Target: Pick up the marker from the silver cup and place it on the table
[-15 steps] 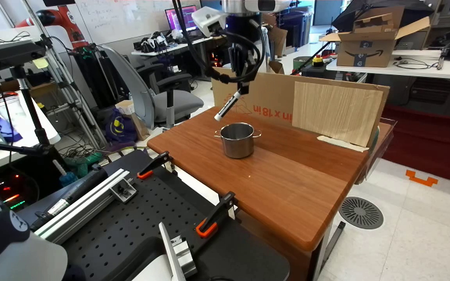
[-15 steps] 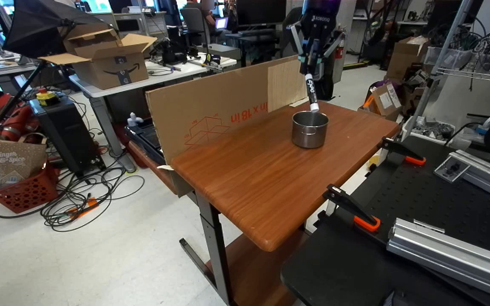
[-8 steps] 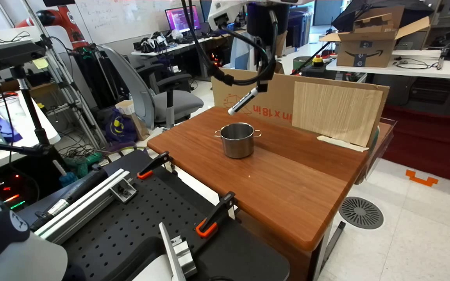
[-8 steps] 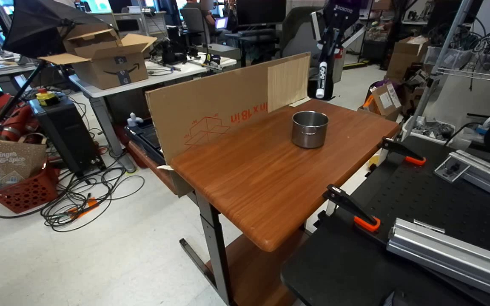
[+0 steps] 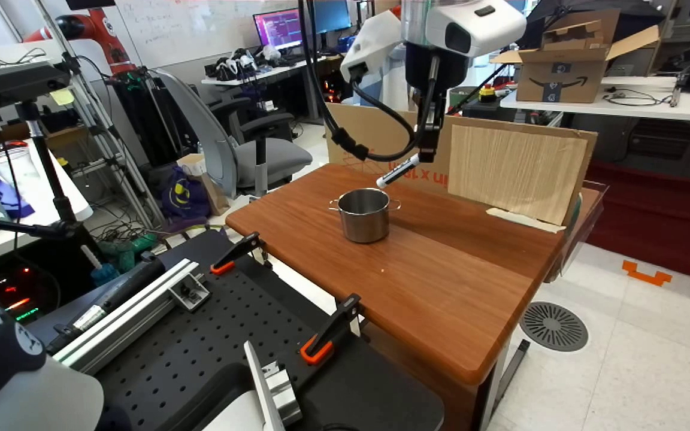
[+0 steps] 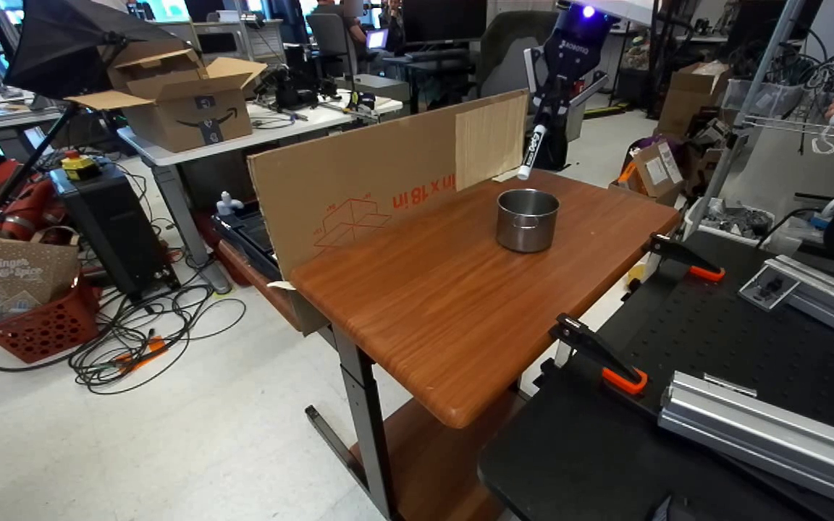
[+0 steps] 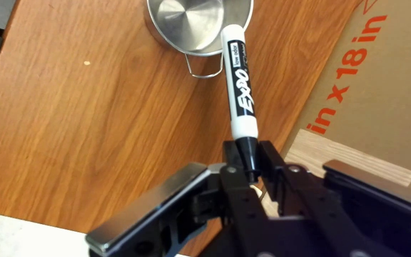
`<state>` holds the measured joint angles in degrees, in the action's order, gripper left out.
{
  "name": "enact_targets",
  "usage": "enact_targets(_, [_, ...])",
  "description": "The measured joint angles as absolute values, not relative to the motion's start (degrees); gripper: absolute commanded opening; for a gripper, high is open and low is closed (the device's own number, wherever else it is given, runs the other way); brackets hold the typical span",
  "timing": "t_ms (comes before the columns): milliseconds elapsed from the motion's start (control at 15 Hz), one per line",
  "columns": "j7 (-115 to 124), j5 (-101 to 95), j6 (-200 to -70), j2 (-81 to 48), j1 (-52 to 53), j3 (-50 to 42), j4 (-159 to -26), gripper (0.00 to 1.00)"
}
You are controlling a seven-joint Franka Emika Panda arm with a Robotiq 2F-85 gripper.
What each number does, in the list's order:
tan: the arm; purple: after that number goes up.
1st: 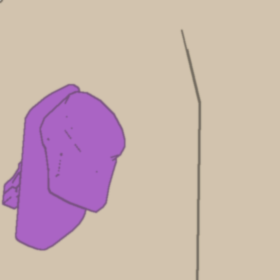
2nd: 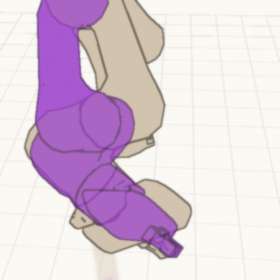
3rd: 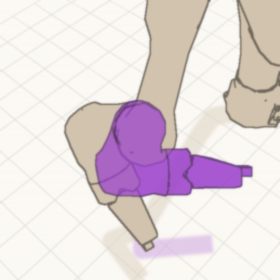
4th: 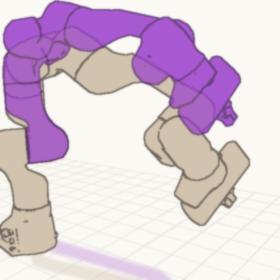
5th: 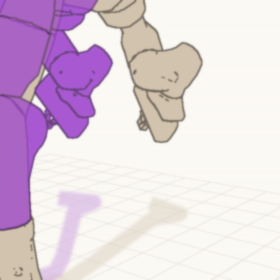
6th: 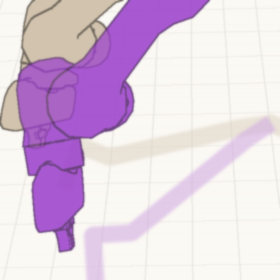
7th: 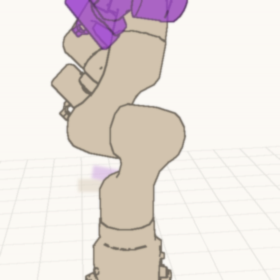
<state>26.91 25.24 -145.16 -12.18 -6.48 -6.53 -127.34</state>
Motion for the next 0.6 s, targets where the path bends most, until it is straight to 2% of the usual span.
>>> enact_targets(600, [34.2, 25.3, -146.4, -25.0, -6.5, -7.0, -116.9, 0.05])
